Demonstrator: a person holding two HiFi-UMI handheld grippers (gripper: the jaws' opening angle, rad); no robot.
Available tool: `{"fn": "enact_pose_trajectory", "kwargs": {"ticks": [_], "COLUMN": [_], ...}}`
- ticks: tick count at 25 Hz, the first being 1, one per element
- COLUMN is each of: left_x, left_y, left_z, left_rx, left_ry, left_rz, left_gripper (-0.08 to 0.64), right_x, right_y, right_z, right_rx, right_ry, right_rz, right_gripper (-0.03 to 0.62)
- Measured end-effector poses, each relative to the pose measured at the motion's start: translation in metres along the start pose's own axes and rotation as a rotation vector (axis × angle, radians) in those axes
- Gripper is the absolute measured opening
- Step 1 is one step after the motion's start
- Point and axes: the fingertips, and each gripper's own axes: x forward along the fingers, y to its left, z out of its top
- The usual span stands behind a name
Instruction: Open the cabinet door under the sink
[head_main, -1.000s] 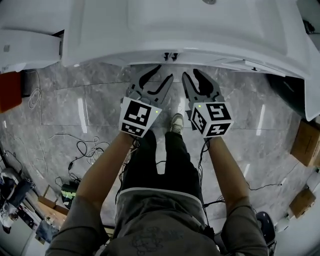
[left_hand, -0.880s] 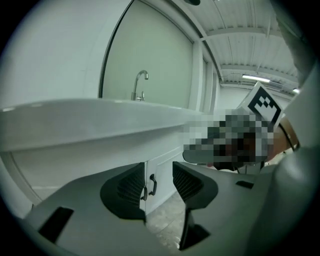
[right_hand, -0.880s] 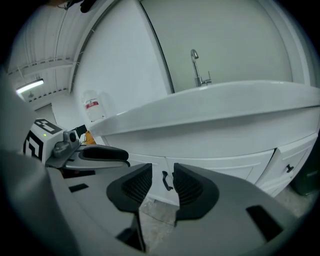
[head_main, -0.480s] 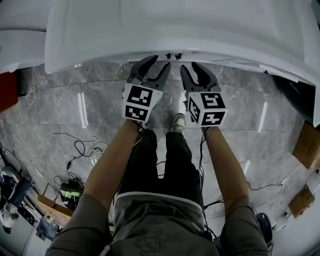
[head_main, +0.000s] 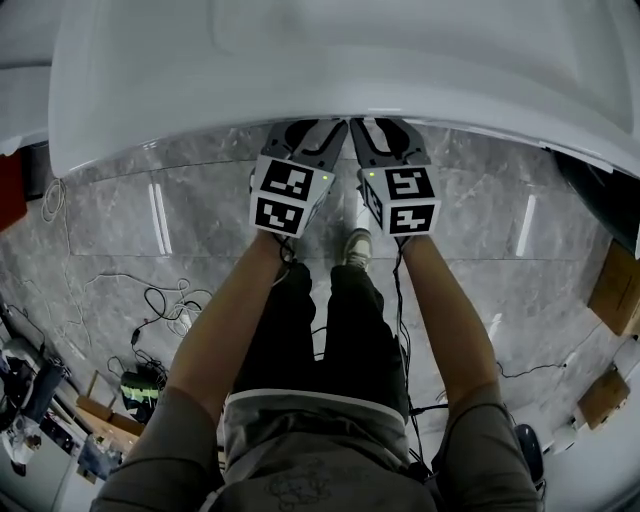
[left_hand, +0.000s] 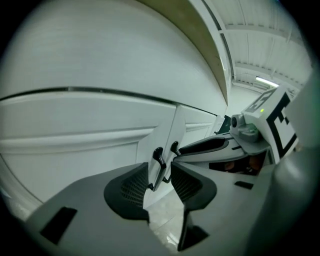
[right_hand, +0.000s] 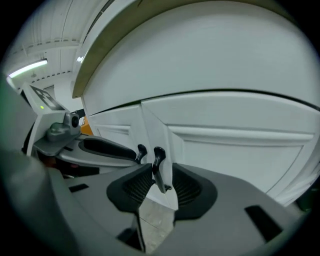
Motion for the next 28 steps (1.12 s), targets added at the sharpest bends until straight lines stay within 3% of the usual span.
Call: {"fn": "enact_pose_trajectory", "kwargs": {"ticks": [10, 13, 21, 28], "left_x": [0.019, 0.021, 0.015, 0.0], "left_y": [-0.001, -0.002, -0.009, -0.017], "left_z": [-0.012, -0.01, -0.014, -0.027], "left_rx": [0.026, 0.062, 0.157, 0.094], "left_ry": [0.007, -0.002, -0.003, -0.032], "left_rz": [0.004, 0.011, 0.02, 0.023], "left_gripper": [0.075, 0.061, 0.049, 0.049], "right_x": [0.008, 0.007, -0.001, -0.026], "right_y": [0.0, 0.004, 0.008, 0.017], "right_z": [-0.012, -0.011, -0.016, -0.035], "right_rx": [0.007, -0.016, -0.047, -0.041], "right_ry": [-0.006, -0.022, -0.036, -0.067], "right_rz": [0.019, 0.016, 0.039, 0.04], "right_gripper": [0.104, 0.063, 0.054, 0.054]}}
